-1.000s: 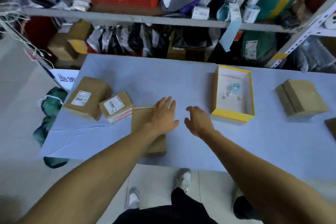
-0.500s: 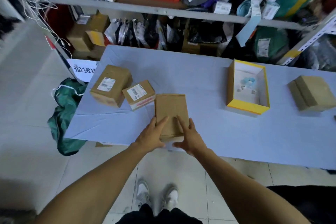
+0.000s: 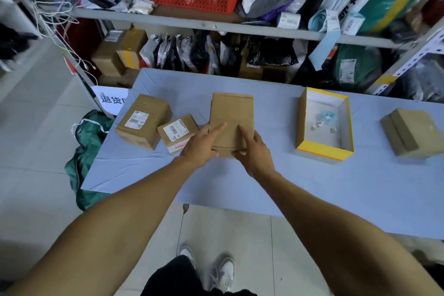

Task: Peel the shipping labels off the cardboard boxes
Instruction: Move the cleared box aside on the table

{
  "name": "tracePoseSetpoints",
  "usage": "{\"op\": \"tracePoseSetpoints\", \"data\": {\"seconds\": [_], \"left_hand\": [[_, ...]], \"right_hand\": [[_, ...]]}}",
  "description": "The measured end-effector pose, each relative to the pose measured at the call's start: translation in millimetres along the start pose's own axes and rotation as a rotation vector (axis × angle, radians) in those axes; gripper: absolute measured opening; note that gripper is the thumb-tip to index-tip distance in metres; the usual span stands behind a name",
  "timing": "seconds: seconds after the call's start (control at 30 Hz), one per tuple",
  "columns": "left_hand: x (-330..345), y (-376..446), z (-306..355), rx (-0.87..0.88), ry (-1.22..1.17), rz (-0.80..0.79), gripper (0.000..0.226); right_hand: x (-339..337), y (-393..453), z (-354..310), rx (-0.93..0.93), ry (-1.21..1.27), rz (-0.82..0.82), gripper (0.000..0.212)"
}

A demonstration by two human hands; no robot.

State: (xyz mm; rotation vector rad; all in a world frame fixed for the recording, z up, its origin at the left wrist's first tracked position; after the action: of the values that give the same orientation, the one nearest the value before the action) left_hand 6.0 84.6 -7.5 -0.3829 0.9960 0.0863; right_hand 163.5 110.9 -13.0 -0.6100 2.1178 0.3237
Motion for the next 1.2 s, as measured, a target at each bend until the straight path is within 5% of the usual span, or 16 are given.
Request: {"op": "tracePoseSetpoints", "data": {"seconds": [0.4, 0.73, 1.07, 1.2], "left_hand": [[-59.0, 171.3, 16.3, 0.088, 0.049, 0.033, 0.095], [-37.8, 273.6, 6.4, 0.073, 0.052, -0.059, 0.09], [1.6, 280.8, -6.0, -0.02, 0.142, -0.198, 0.106], [-36.6, 251.2, -6.9, -0.11, 0.141, -0.14, 0.117]], "right_hand": [[-38.6, 168.9, 15.8, 0.006, -0.089, 0.026, 0.076], [-6.4, 251.4, 66.7, 0.091, -0.034, -0.053, 0.076], [17.8, 253.3, 92.4, 0.144, -0.116, -0.318, 0.102], [-15.5, 254.9, 50.4, 0.04, -0.196, -0.116, 0.096]]}}
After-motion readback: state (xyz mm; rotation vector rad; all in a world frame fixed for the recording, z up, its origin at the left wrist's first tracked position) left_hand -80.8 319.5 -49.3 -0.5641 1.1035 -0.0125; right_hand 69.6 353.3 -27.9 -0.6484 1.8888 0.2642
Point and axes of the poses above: each hand's wrist, its own y-axis towards the middle knuckle, its own x-axis out of the palm, z = x × y, the point moved 8 cm from there along y, towards the middle knuckle, and after that the axes turned 15 degrees about -x, right-handed, at the moved point
